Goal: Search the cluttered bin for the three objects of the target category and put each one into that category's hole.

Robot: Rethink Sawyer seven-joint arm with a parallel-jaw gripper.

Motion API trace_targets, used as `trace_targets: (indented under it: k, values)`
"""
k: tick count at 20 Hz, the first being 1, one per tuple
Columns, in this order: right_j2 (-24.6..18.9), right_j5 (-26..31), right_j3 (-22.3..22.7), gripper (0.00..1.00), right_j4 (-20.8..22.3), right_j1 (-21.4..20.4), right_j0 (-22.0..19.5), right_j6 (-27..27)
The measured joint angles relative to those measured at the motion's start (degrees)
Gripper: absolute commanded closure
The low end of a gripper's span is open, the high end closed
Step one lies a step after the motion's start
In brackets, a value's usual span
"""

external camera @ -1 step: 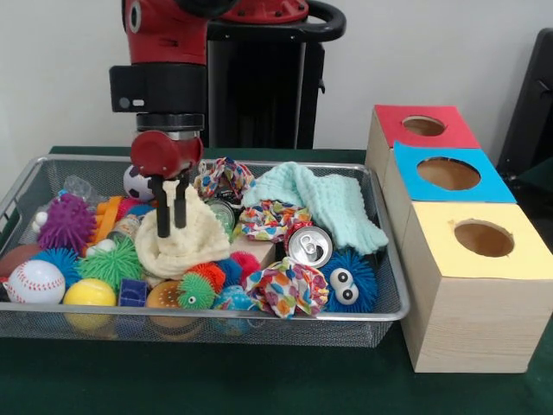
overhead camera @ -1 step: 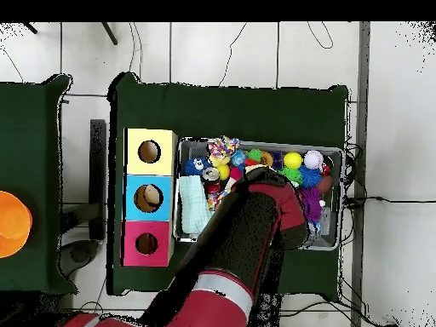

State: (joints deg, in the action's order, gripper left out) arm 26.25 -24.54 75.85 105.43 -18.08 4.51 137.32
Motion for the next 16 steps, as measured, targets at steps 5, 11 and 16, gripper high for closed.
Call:
trace_targets:
  k: [5, 11, 16]
  values:
    - [2.5, 0.0, -1.0, 0.00, 0.3, 1.4, 0.9, 2.8]
    - [4.6, 0.0, -1.1, 0.00, 0.3, 2.1, 1.8, 2.8]
    - [6.7, -1.4, -1.2, 0.00, 0.3, 2.2, 3.1, 3.8]
